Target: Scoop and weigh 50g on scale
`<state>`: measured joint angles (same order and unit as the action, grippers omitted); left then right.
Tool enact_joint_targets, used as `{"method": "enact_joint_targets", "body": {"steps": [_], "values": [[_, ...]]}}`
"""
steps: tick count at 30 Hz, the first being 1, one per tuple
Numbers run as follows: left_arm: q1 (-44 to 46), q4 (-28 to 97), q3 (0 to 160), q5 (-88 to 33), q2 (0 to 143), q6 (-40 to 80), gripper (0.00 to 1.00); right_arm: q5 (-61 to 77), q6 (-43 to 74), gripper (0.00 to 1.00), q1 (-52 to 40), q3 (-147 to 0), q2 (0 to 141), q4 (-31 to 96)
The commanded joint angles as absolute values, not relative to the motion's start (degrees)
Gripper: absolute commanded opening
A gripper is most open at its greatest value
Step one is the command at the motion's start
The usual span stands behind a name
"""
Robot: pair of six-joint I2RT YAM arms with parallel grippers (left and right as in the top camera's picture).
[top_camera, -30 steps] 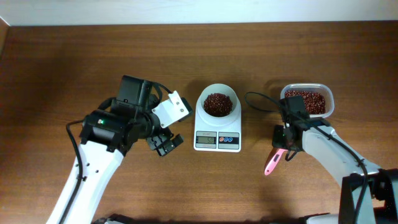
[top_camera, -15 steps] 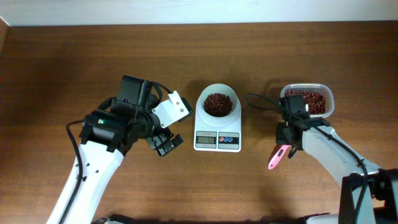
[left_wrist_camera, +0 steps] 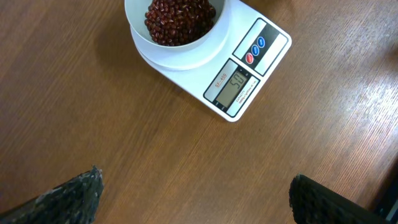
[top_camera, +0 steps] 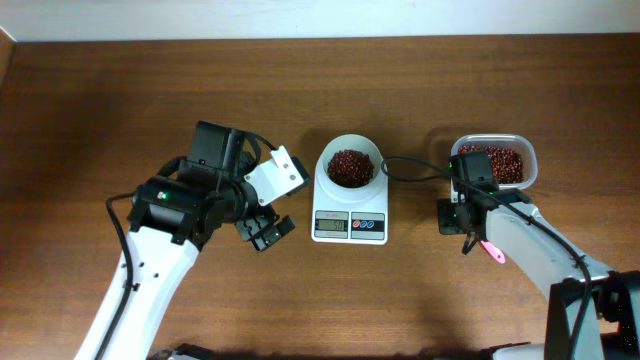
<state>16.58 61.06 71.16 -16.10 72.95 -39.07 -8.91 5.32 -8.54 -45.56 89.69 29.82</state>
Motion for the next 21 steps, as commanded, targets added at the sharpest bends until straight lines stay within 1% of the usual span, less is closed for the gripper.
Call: {"method": "enact_joint_targets", "body": {"steps": [1, 6, 12, 18, 21], "values": [[16.3, 61.0, 72.0, -16.8, 72.4, -40.0, 0.99, -11.5, 5.1, 0.04, -8.2, -45.4, 90.0, 30.0], [16.3, 61.0, 72.0, -16.8, 72.4, -40.0, 0.99, -11.3, 5.4, 0.04, -8.2, -48.4, 89.7, 31.9], [16.3, 61.0, 72.0, -16.8, 72.4, -40.0, 0.99, -11.1, 6.5, 0.04, -8.2, -57.7, 88.5, 42.1], [16.3, 61.0, 72.0, -16.8, 72.4, -40.0, 0.99, -10.4, 9.8, 0.04, -8.2, -67.6, 83.7, 53.8], [16.3, 61.0, 72.0, -16.8, 72.4, -40.0, 0.99, -7.2, 9.9, 0.05, -8.2, -68.9, 80.4, 56.0]]}}
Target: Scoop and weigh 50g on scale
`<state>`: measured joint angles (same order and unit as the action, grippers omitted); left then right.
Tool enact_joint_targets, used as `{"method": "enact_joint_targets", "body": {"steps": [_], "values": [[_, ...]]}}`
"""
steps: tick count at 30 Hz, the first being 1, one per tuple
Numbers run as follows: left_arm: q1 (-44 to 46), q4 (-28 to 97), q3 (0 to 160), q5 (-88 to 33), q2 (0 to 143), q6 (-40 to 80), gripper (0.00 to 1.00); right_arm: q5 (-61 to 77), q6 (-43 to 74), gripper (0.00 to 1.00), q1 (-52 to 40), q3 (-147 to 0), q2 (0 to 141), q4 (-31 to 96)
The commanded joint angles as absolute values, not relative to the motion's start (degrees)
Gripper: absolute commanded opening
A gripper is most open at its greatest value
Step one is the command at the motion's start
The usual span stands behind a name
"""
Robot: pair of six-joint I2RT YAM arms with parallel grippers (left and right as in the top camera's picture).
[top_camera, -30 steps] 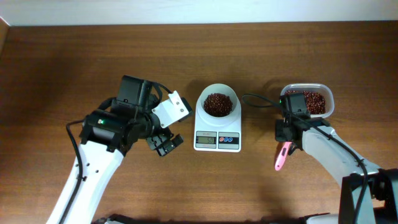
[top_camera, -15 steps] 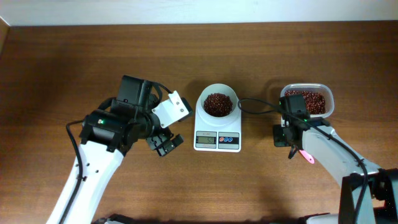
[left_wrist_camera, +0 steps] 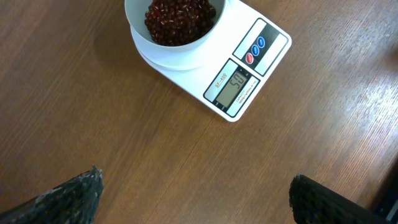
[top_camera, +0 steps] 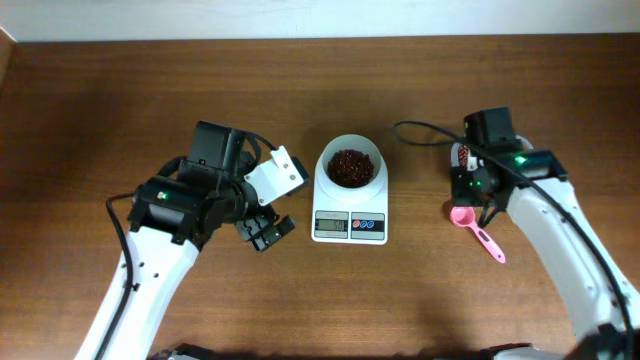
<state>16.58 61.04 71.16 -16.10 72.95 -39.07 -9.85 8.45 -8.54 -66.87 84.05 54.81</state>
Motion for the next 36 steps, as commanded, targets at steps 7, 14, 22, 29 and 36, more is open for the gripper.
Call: {"method": "enact_joint_targets", "body": {"steps": [7, 14, 22, 29, 36], "values": [[16.3, 61.0, 72.0, -16.8, 72.4, -40.0, 0.99, -4.5, 14.5, 0.49, -8.2, -68.9, 73.3, 58.3], [16.3, 61.0, 72.0, -16.8, 72.4, -40.0, 0.99, -4.5, 14.5, 0.68, -8.2, -68.9, 71.0, 61.6], [16.3, 61.0, 72.0, -16.8, 72.4, -40.0, 0.99, -4.5, 17.0, 0.75, -8.2, -68.9, 64.9, 62.0], [16.3, 61.0, 72.0, -16.8, 72.4, -40.0, 0.99, -4.5, 17.0, 0.88, -8.2, -68.9, 58.3, 63.8], [16.3, 61.0, 72.0, -16.8, 72.4, -40.0, 0.99, -4.5, 17.0, 0.99, -8.2, -68.8, 52.1, 64.4]]}}
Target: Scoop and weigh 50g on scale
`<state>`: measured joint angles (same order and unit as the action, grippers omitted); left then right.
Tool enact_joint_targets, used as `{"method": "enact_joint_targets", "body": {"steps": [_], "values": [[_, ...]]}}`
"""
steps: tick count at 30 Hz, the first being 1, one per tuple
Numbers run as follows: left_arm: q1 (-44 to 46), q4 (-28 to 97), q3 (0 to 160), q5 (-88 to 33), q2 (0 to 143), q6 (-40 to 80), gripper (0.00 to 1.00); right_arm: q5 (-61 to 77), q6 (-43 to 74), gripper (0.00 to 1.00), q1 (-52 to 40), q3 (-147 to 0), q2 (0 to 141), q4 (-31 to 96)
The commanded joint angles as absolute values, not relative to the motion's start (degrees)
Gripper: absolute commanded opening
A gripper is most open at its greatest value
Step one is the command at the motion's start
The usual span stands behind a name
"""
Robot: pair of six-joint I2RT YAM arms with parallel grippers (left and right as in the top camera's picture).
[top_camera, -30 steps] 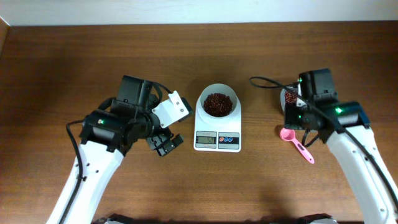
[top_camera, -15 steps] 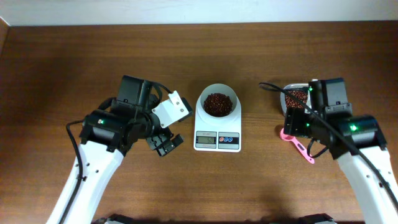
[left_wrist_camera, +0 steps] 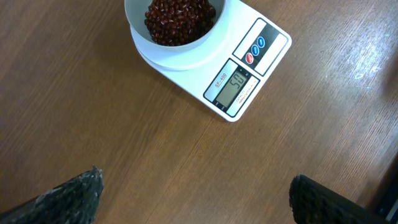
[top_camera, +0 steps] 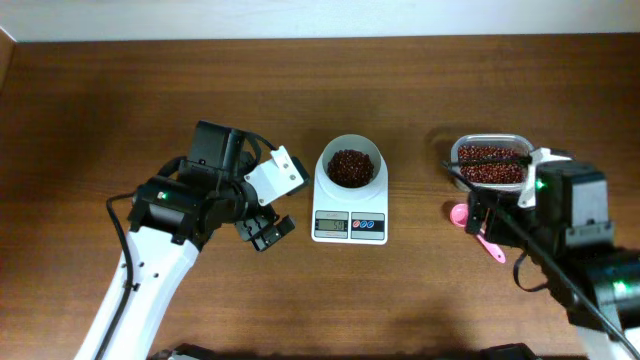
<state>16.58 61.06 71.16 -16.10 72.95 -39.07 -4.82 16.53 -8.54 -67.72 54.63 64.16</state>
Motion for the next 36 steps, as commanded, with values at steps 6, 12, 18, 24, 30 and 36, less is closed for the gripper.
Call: {"method": "enact_joint_targets", "body": {"steps": [6, 12, 18, 24, 30, 36], "values": [[16.3, 61.0, 72.0, -16.8, 72.4, -40.0, 0.99, -5.2, 17.0, 0.99, -8.2, -68.8, 46.7, 64.8], [16.3, 61.0, 72.0, -16.8, 72.4, -40.0, 0.99, -6.0, 17.0, 0.99, -8.2, -68.6, 46.0, 67.3], [16.3, 61.0, 72.0, -16.8, 72.4, -40.0, 0.99, -4.7, 17.0, 0.99, -8.2, -68.5, 46.3, 70.7], [16.3, 61.0, 72.0, -16.8, 72.4, -40.0, 0.99, -4.7, 17.0, 0.99, -8.2, -68.5, 46.5, 70.8], [16.3, 61.0, 72.0, -16.8, 72.4, -40.0, 0.99, -4.7, 17.0, 0.99, -8.2, -68.5, 46.5, 70.8], [16.3, 61.0, 72.0, -16.8, 72.4, -40.0, 0.99, -4.7, 17.0, 0.99, -8.2, -68.5, 46.5, 70.7]]}}
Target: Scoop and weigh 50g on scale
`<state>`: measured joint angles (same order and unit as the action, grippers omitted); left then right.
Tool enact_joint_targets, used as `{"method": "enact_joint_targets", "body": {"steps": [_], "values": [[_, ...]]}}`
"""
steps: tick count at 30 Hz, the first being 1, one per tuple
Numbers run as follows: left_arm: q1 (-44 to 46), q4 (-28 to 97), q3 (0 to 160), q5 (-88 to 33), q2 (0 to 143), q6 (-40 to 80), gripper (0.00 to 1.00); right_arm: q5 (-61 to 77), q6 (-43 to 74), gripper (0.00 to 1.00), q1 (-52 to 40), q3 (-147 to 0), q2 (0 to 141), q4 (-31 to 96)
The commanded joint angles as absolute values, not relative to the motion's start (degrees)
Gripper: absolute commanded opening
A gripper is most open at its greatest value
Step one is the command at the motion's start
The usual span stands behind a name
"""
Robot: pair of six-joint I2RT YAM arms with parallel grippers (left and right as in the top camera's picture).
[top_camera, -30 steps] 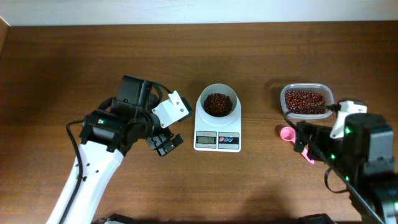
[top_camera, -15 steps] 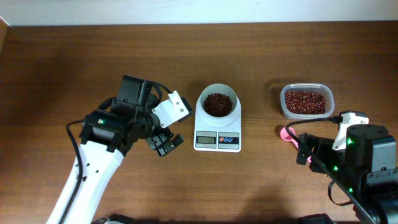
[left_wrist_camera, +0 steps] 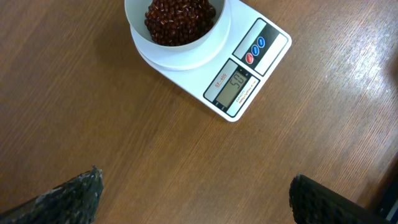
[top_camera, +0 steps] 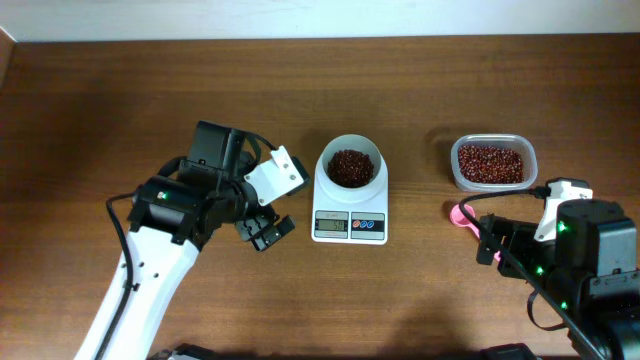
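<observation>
A white scale (top_camera: pixel 350 222) carries a white bowl (top_camera: pixel 350 167) of red beans; in the left wrist view its display (left_wrist_camera: pixel 236 81) reads 50. To its right stands the clear tub of beans (top_camera: pixel 491 163). The pink scoop (top_camera: pixel 461 213) lies on the table below the tub, its handle hidden under my right arm. My right gripper (top_camera: pixel 488 243) hangs just right of the scoop's bowl; its jaws are hard to make out. Left of the scale my left gripper (left_wrist_camera: pixel 196 196) is wide open over bare wood, its dark fingertips (left_wrist_camera: pixel 78 193) far apart.
The table's far edge meets a pale wall (top_camera: pixel 320 18) at the back. My right arm's body (top_camera: pixel 590 265) fills the front right corner. My left arm (top_camera: pixel 160 250) runs from the front left toward the scale.
My right arm has drawn back further toward the front right, leaving the bean tub wholly uncovered. The scoop, scale, bowl and left arm have not moved.
My right gripper was first low at the scoop beside the tub. Then the scoop lay flat on the table with the gripper above its bowl end. After that the right arm stood farther back, and now farther still. The display read 50 throughout.
</observation>
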<state>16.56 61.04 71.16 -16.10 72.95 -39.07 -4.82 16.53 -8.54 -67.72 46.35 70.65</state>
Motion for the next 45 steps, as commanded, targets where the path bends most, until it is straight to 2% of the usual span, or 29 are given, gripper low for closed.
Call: {"method": "enact_joint_targets", "body": {"steps": [1, 19, 27, 34, 45], "values": [[16.3, 61.0, 72.0, -16.8, 72.4, -40.0, 0.99, -4.7, 17.0, 0.99, -8.2, -68.5, 46.5, 70.8], [16.3, 61.0, 72.0, -16.8, 72.4, -40.0, 0.99, -4.7, 17.0, 0.99, -8.2, -65.8, 38.1, 70.7], [16.3, 61.0, 72.0, -16.8, 72.4, -40.0, 0.99, -4.7, 17.0, 0.99, -8.2, -52.4, 35.2, 70.7], [16.3, 61.0, 72.0, -16.8, 72.4, -40.0, 0.99, -4.0, 18.0, 0.99, -8.2, -34.2, 25.8, 61.7], [16.3, 61.0, 72.0, -16.8, 72.4, -40.0, 0.99, -3.4, 18.1, 0.99, -8.2, -32.3, 21.9, 60.2]]}}
